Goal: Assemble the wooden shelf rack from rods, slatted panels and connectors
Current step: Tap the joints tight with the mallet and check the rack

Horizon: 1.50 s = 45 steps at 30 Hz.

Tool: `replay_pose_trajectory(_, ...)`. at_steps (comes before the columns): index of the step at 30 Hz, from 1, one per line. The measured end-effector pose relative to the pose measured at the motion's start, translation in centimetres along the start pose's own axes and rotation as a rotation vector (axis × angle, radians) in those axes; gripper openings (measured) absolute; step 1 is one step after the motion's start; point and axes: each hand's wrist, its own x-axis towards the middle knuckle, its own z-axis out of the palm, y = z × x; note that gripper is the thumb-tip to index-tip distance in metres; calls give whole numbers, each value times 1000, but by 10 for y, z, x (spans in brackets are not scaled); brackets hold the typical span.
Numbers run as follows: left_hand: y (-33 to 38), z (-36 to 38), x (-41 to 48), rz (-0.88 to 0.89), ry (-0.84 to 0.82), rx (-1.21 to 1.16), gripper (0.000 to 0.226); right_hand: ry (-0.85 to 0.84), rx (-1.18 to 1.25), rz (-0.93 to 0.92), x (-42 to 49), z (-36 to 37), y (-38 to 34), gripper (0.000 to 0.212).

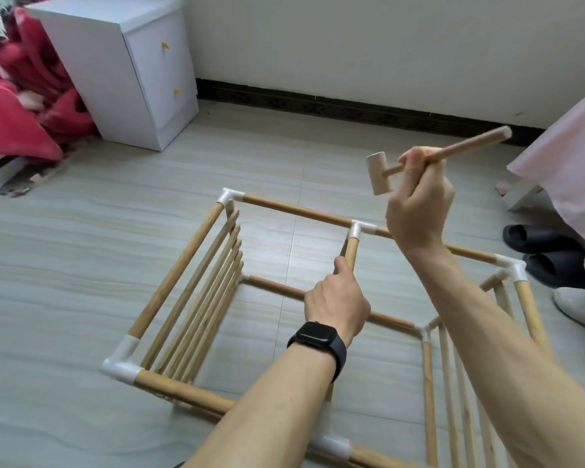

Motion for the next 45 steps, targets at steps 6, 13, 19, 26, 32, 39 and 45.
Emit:
replay_pose_trajectory(6,0,0,2,-14,-30,42,42,-453,-56,325,-21,-7,-6,32)
replay_pose_trajectory(13,-8,-11,34,77,49,330,68,-234,223,578,-82,-125,-14,32)
replay_pose_trajectory(19,-9,-35,29,346,104,743,46,-60,246,764,-163,-228,-24,26)
replay_pose_trajectory(26,37,8,-104,651,-287,348,64,101,430,919,-217,-280,-49,24)
replay_pose_trajectory(32,34,35,-135,813,-159,445,52,-194,1182,1124,-234,-321,-61,52)
replay_pose_trajectory(39,35,37,-116,835,-62,468,58,-240,836,1420,-239,-324,-66,10)
replay_pose_trajectory(45,32,35,-110,832,-69,475,55,-332,175,1181,-249,-314,-56,18)
